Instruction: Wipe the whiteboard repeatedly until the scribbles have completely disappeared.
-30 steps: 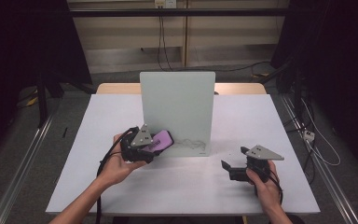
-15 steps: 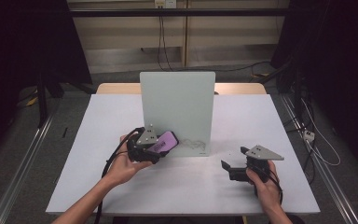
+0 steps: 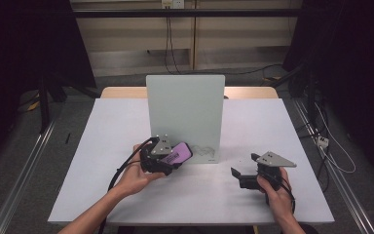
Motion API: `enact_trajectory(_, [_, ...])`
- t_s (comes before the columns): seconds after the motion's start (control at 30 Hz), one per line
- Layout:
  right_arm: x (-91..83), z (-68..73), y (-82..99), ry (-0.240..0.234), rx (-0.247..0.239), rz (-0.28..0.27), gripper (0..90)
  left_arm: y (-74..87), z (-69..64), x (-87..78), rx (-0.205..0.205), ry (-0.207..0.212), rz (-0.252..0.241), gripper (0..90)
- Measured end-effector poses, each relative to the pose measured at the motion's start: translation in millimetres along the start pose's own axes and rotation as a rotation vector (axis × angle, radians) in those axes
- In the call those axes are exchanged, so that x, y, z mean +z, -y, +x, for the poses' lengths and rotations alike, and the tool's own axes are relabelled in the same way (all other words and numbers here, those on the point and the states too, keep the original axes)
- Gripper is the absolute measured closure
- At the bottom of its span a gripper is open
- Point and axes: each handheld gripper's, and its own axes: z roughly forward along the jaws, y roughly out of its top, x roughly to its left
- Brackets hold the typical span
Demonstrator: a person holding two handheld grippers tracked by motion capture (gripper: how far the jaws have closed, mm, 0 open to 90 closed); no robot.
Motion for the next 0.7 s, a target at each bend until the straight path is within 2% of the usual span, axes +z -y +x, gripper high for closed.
enact_trajectory(0.13, [-0.3,-0.3,0.1,-0.002,-0.003,0.0,6.3,0.0,4.0,-3.7,-0.014,0.01,-0.01,40.7])
enact_trajectory(0.27, [0.0,-0.5,0.2,-0.002,0.0,-0.001,6.3,-1.3,11.5,-14.3,-0.031,-0.007,-0.039,40.6])
enact_trajectory(0.37, [0.4,-0.5,0.0,-0.001,0.001,0.001,6.3,-5.9,16.0,-22.6,-0.029,-0.036,-0.052,40.6])
enact_trajectory(0.5, [0.6,0.3,-0.4,-0.001,0.002,0.002,6.3,-12.1,24.6,-35.8,-0.051,-0.067,-0.102,40.7])
enact_trajectory(0.6, [0.8,0.2,-0.4,-0.001,0.002,0.002,6.3,-14.3,31.6,-47.7,-0.052,-0.095,-0.12,40.6])
enact_trajectory(0.7, [0.5,0.1,-0.2,-0.001,-0.001,0.001,6.3,-10.3,36.7,-56.7,-0.049,-0.106,-0.102,40.6])
